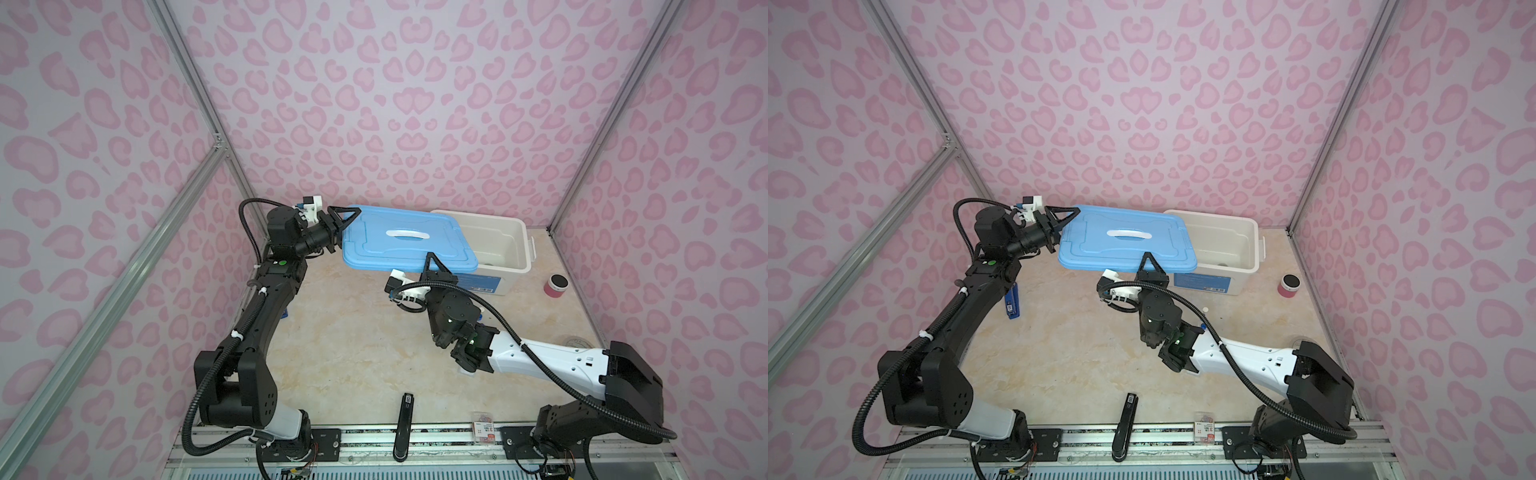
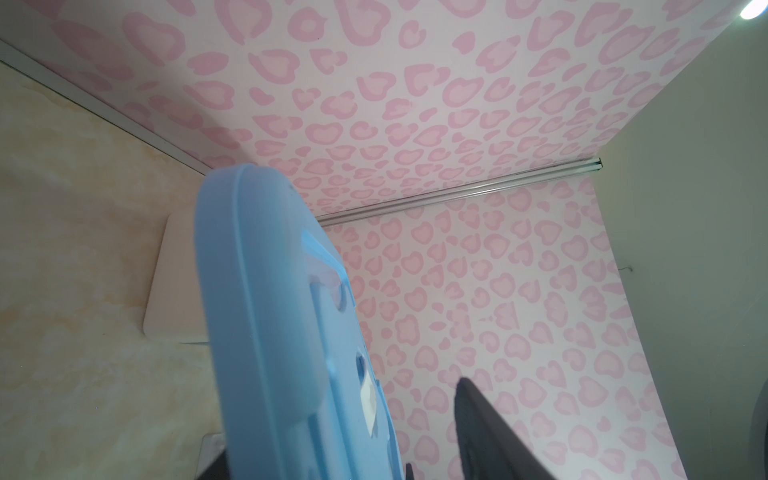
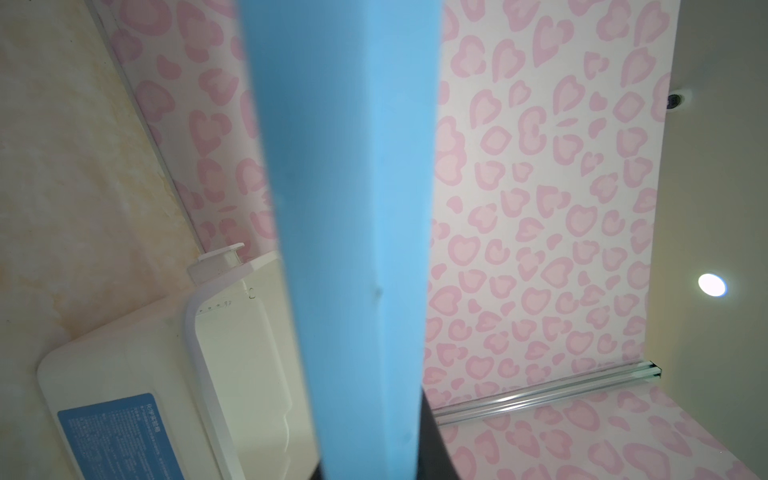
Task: Organize the chemistry lab equipment
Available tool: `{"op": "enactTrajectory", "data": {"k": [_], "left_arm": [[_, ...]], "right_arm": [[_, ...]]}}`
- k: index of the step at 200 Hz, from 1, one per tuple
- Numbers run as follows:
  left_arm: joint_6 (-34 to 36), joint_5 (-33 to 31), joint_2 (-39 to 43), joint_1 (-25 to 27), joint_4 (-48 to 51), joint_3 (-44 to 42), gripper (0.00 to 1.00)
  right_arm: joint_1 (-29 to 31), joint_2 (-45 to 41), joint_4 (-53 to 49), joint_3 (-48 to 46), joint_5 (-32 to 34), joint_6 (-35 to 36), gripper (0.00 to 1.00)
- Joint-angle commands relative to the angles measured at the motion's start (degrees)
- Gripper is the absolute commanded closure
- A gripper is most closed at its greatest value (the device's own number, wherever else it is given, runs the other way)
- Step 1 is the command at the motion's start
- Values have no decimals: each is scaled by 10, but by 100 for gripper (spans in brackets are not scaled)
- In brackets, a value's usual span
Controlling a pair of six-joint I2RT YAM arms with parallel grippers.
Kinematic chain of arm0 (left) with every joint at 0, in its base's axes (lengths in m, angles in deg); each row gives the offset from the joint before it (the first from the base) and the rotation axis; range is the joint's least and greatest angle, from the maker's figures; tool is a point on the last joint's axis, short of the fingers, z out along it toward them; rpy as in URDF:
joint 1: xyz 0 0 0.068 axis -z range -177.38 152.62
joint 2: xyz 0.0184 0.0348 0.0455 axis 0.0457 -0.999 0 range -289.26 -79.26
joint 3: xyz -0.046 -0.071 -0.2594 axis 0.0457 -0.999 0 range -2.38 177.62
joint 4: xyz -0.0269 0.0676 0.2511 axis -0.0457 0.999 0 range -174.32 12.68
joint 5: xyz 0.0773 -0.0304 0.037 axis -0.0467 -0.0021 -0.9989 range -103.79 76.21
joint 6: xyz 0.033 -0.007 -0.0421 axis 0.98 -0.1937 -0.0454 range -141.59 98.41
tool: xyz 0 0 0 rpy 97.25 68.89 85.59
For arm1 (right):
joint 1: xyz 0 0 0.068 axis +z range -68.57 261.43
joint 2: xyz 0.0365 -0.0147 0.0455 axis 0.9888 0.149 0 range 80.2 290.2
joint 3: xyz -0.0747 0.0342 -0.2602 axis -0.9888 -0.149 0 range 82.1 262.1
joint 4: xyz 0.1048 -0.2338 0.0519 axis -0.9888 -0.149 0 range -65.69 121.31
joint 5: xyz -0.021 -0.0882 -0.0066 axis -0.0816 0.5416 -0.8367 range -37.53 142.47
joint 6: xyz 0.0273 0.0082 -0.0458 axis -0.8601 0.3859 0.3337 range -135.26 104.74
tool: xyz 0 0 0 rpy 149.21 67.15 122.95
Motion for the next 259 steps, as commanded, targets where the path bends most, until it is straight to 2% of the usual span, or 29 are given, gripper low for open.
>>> {"op": "enactTrajectory", "data": {"k": [1, 56, 93, 119, 123, 151, 174, 211, 259], "left_arm": [[-11, 30, 1, -2, -18, -1, 41], [-8, 35, 15, -2, -9, -24, 54], [-1, 37, 23, -2, -2, -33, 61], [4, 37, 26, -3, 0, -36, 63], [5, 37, 26, -3, 0, -36, 67], [7, 38, 25, -3, -2, -35, 71], [7, 37, 22, -4, -5, -29, 74], [-1, 36, 16, -3, -18, -15, 81], [-28, 28, 15, -3, -48, -10, 89]], "right_arm": [[2, 0, 80, -12, -17, 31, 93], [-6, -1, 77, -18, -27, 29, 93], [-11, 2, 81, -17, -26, 35, 93], [-10, 2, 85, -18, -29, 40, 94], [-10, 2, 85, -19, -29, 40, 94], [-11, 2, 85, -25, -29, 43, 93], [-13, 2, 94, -33, -31, 45, 85], [-15, 9, 108, -39, -32, 56, 79], [-16, 17, 117, -43, -35, 57, 63]]}}
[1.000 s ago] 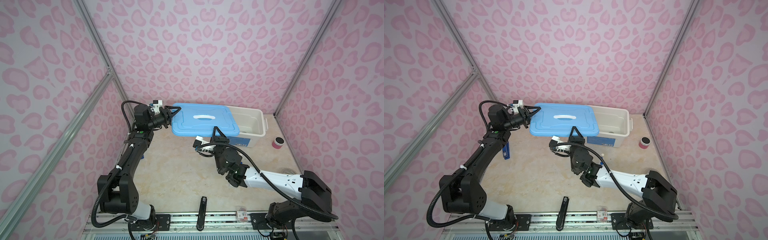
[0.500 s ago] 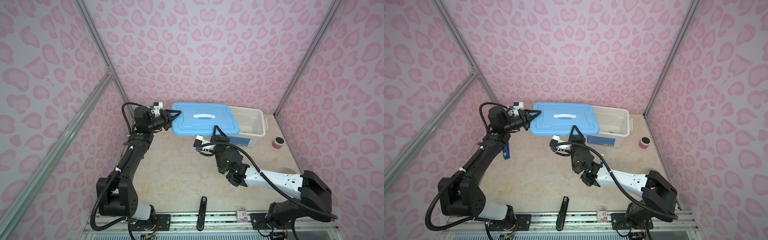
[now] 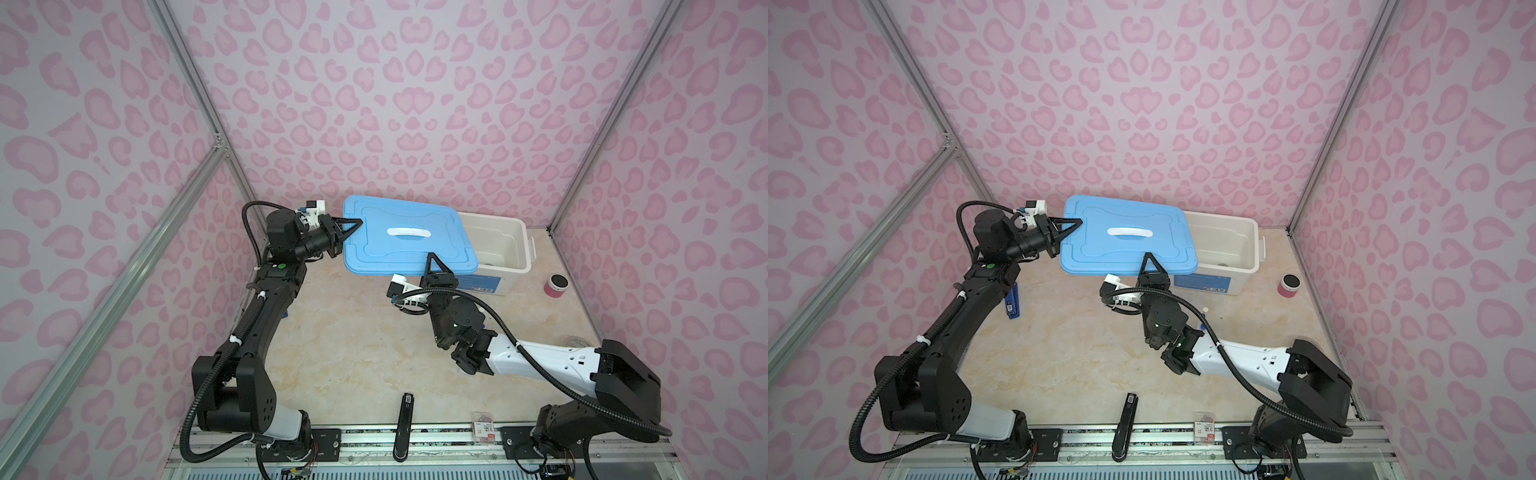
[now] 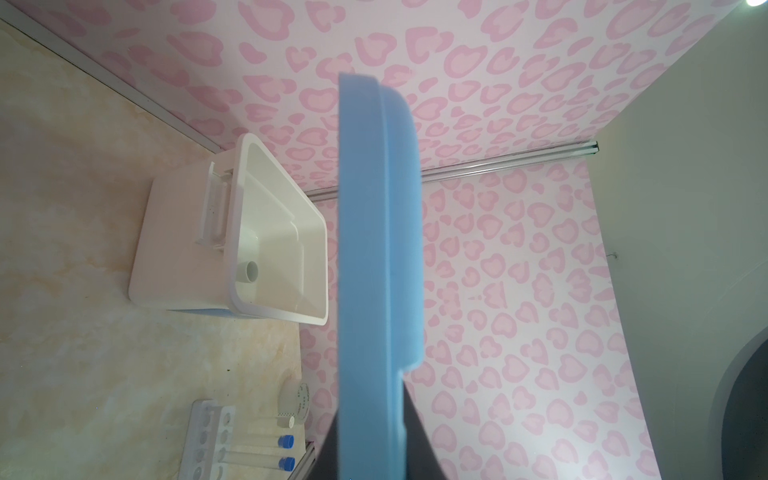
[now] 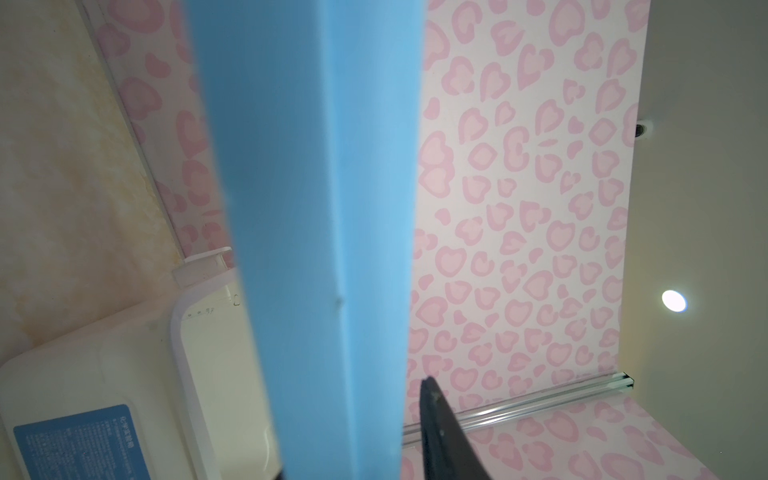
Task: Organize the chemistry lab equipment
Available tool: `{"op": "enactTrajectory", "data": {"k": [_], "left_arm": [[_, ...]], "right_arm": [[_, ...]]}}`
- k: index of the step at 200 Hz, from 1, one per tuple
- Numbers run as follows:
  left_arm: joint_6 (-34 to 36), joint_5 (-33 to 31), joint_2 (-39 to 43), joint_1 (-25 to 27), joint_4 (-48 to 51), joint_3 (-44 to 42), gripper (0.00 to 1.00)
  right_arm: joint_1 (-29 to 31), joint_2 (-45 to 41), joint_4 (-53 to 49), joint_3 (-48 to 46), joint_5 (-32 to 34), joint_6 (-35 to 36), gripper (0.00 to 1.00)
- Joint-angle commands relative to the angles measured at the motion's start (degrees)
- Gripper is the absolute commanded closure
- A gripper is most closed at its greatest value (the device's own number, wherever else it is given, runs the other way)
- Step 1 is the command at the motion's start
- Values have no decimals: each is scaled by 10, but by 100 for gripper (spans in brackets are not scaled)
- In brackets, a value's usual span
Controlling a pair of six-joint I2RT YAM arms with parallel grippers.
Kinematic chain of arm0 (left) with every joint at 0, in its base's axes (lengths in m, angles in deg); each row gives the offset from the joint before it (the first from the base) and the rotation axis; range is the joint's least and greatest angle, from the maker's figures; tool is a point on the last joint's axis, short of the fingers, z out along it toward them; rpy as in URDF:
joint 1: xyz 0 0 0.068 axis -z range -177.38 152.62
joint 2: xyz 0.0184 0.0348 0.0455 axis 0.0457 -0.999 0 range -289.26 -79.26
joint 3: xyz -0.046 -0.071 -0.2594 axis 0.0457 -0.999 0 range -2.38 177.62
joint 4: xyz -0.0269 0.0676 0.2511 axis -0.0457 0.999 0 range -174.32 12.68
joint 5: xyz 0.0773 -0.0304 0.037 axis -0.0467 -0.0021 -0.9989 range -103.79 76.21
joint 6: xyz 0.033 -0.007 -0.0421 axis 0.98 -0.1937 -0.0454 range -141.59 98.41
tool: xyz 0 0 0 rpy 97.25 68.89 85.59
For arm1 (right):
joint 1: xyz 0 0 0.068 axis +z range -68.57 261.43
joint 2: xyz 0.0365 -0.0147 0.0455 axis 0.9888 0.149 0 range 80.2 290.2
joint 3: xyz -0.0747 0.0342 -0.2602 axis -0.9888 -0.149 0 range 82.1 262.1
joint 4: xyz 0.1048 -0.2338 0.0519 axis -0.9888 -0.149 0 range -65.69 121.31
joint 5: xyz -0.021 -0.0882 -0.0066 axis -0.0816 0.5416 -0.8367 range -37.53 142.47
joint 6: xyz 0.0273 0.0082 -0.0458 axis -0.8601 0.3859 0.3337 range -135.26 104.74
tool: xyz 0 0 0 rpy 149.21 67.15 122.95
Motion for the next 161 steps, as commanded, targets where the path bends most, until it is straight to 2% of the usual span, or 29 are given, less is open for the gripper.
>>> {"op": "enactTrajectory", "data": {"k": [1, 45, 112, 134, 161], "left_arm": [[-7, 0, -2, 0, -47, 9, 89], [-32, -7, -16, 0, -80, 39, 94], [-69, -11, -45, 1, -136, 84, 96], [-71, -10, -53, -1, -141, 95, 96], [-71, -10, -61, -1, -146, 100, 96]], "right_arm": [[0, 6, 37, -5, -1, 4, 62], [0, 17, 47, -17, 7, -12, 52], [3, 7, 26, -42, 32, -65, 47], [4, -23, -32, -50, 44, -116, 46], [6, -93, -201, -44, 46, -248, 45]]}}
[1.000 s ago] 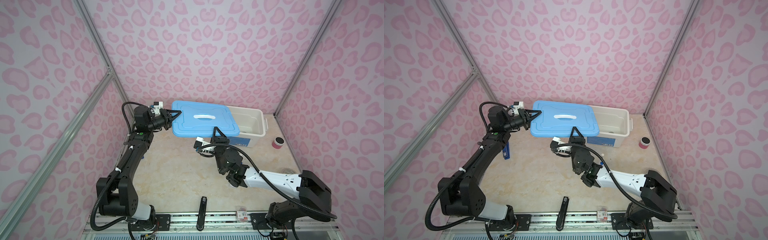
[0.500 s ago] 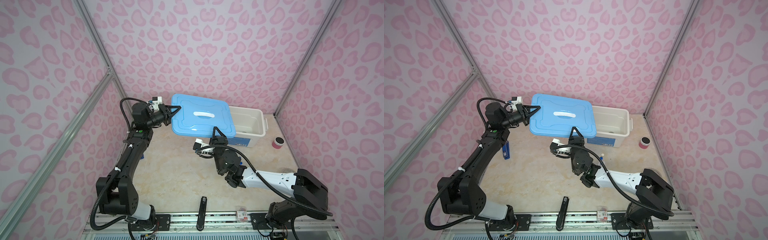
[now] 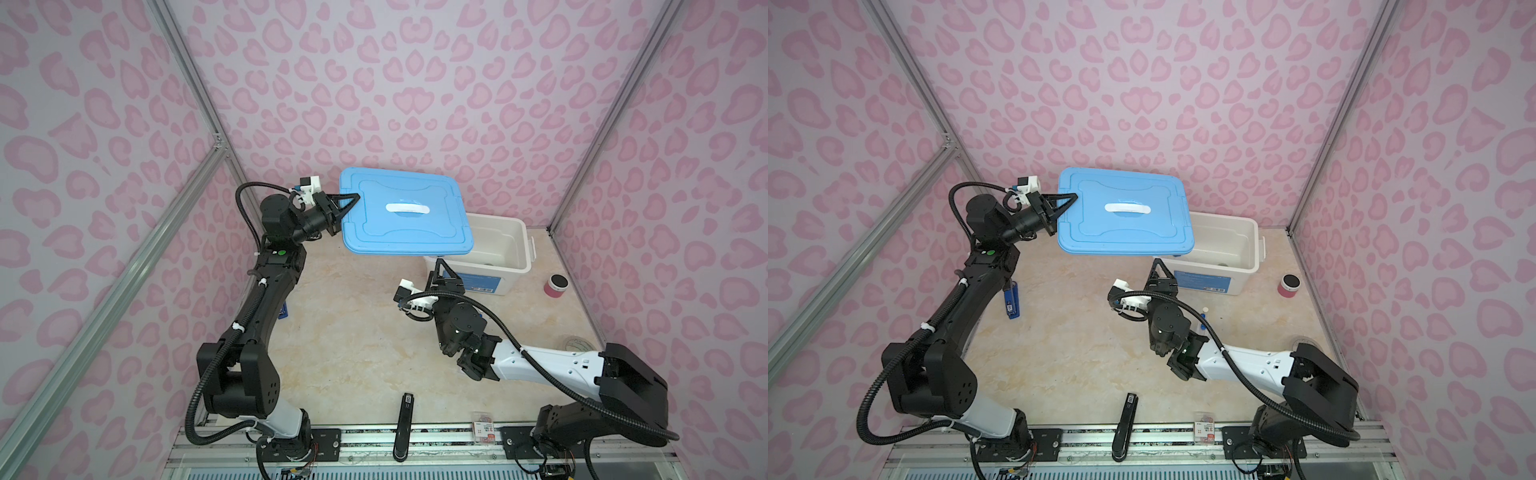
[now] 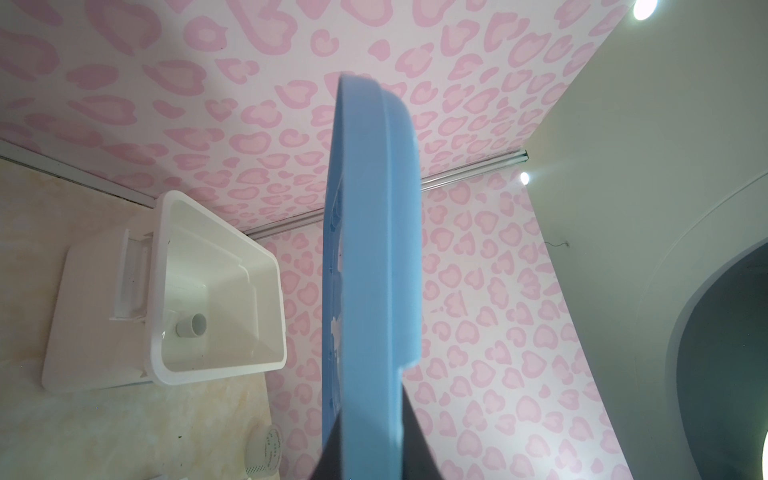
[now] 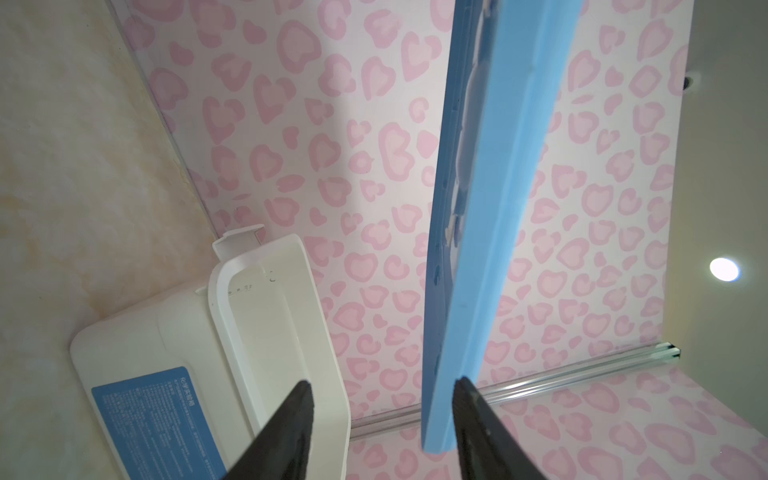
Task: Organize the chemistry lab equipment
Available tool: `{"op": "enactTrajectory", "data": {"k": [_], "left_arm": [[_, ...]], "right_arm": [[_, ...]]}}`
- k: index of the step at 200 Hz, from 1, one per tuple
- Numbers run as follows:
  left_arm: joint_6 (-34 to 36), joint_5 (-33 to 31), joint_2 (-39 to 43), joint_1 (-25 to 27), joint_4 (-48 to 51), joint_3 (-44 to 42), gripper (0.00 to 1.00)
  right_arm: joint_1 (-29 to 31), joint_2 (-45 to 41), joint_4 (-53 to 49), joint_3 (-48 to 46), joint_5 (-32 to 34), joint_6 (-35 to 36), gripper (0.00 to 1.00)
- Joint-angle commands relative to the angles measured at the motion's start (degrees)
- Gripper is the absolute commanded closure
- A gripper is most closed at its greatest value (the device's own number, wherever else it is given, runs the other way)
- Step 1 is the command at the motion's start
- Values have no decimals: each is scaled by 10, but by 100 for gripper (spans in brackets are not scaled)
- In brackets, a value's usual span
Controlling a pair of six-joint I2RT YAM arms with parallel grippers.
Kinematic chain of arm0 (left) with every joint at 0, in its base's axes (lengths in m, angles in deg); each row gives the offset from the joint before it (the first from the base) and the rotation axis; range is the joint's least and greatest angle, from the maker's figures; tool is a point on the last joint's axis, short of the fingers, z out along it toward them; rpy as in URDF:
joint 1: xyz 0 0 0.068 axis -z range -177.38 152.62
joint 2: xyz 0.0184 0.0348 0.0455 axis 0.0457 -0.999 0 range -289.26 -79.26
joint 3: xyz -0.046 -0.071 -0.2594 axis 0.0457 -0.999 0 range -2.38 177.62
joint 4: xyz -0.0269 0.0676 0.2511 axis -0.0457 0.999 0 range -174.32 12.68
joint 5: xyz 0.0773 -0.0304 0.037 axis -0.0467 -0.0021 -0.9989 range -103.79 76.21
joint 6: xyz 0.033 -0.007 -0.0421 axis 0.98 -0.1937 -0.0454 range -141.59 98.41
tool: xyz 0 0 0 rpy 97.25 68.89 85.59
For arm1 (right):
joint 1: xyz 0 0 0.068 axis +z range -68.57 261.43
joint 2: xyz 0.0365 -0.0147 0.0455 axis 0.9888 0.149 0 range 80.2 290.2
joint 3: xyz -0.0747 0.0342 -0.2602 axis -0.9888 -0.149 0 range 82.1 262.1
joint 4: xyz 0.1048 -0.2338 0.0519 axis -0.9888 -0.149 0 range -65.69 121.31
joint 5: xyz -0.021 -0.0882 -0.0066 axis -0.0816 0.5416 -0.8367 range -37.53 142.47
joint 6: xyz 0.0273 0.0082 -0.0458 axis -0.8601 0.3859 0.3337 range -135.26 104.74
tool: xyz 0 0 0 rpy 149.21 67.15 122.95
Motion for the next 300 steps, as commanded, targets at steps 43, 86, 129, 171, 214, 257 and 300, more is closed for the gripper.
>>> {"op": "enactTrajectory", "data": {"k": [43, 86, 129, 171, 214, 257, 300], "left_arm": [[-2, 7, -18, -1, -46, 6, 96], [2, 13, -13, 1, -47, -4, 96], [8, 20, 0, 6, -46, -20, 96], [13, 24, 9, 11, -45, -32, 96], [14, 27, 3, 29, -44, -30, 96], [21, 29, -4, 43, -39, -21, 97], [27, 25, -19, 54, -33, -7, 96]], "right_arm": [[-20, -156, -440, 60, -31, -392, 46], [-205, -226, -641, 156, -308, -678, 46], [-424, -199, -646, 209, -621, -842, 45], [-532, -121, -587, 227, -849, -933, 42], [-547, -54, -510, 222, -939, -964, 40], [-551, -3, -457, 220, -990, -989, 40], [-554, 12, -401, 203, -1014, -1016, 40]]}}
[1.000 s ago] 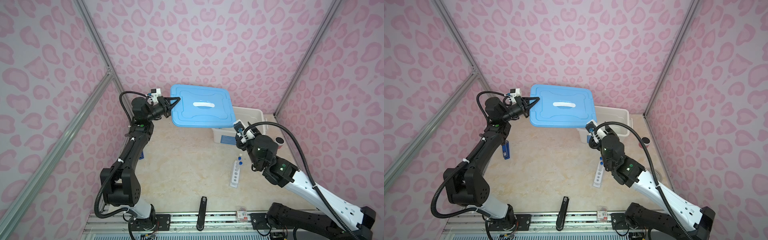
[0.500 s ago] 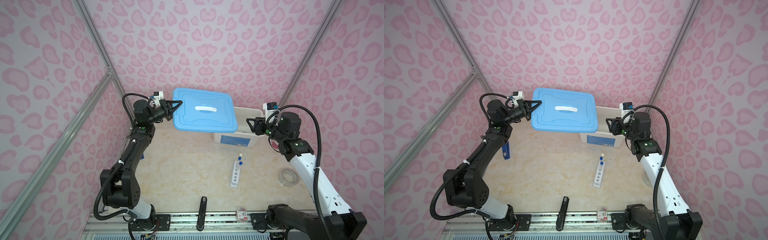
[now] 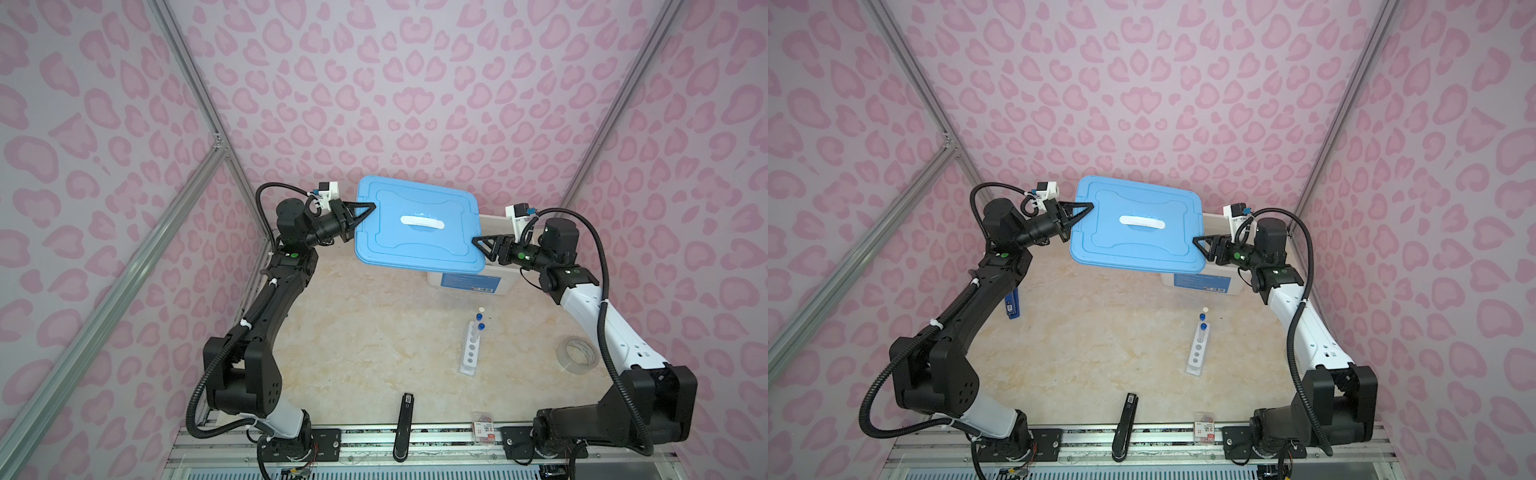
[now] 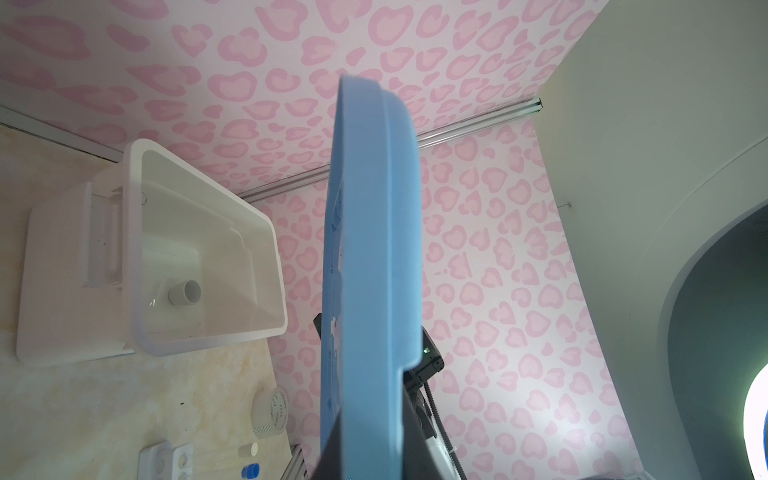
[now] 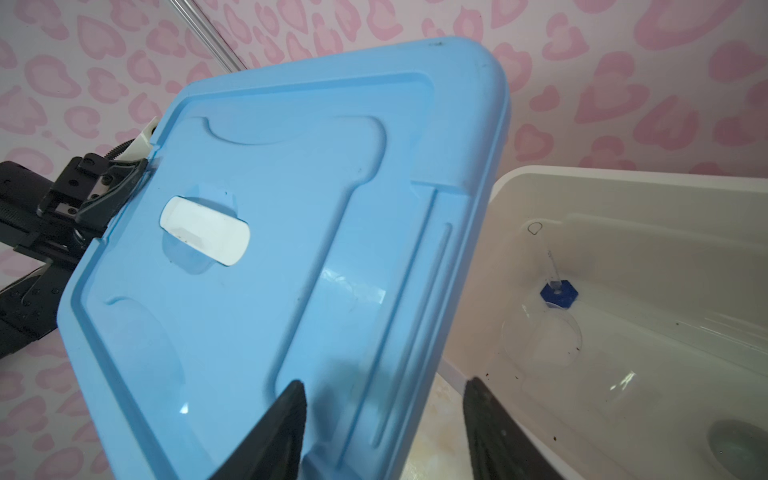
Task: Organize the chemistry lab equipment
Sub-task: 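Press the lid down onto the bin rim with both grippers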
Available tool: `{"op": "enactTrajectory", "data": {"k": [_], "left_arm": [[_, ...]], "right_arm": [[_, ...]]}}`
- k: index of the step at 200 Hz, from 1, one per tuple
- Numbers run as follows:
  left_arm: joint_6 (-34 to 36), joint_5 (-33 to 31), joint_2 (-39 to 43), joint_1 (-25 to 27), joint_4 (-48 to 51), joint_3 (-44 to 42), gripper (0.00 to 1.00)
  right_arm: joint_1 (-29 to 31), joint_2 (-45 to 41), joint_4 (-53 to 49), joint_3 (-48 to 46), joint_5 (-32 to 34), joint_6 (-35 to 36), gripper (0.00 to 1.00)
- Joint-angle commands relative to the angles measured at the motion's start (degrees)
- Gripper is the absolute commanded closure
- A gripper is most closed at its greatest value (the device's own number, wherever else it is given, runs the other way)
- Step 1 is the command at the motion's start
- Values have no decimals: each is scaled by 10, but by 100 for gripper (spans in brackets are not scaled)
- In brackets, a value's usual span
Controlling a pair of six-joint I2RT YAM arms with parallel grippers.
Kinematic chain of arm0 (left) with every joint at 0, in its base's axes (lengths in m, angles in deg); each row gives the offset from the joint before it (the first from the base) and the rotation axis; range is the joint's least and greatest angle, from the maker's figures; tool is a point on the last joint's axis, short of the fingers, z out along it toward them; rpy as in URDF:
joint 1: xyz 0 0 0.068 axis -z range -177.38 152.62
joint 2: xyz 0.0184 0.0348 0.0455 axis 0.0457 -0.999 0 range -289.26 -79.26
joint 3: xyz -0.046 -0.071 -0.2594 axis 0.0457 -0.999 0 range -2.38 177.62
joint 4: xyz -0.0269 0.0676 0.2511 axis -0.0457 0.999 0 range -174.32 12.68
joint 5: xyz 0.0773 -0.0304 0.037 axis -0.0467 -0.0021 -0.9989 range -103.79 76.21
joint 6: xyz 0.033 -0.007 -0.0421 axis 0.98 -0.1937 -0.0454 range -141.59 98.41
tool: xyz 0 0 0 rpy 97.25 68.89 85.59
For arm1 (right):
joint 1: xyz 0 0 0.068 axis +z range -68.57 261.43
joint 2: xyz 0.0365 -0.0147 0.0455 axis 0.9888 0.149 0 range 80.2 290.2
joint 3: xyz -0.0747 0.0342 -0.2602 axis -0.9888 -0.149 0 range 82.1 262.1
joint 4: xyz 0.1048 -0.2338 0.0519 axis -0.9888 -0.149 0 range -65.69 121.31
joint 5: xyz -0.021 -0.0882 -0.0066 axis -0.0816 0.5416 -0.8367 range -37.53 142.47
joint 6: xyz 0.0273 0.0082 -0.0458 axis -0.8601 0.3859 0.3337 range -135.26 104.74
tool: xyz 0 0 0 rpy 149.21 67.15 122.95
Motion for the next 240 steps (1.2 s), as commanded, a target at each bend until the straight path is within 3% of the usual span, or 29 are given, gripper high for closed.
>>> {"op": "enactTrajectory", "data": {"k": [1, 61, 160, 240], "left_arm": [[9, 0, -10, 7, -20, 14, 97], [34, -2, -68, 24, -10, 49, 97], [63, -15, -209, 58, 4, 158, 94], [98, -25, -296, 73, 26, 214, 81]], "right_arm": [[-2, 6, 57, -9, -31, -22, 39], [-20, 5, 76, -20, -43, -35, 44], [-54, 14, 33, -23, 20, -21, 49], [-73, 44, 10, -18, 46, 2, 51]]}}
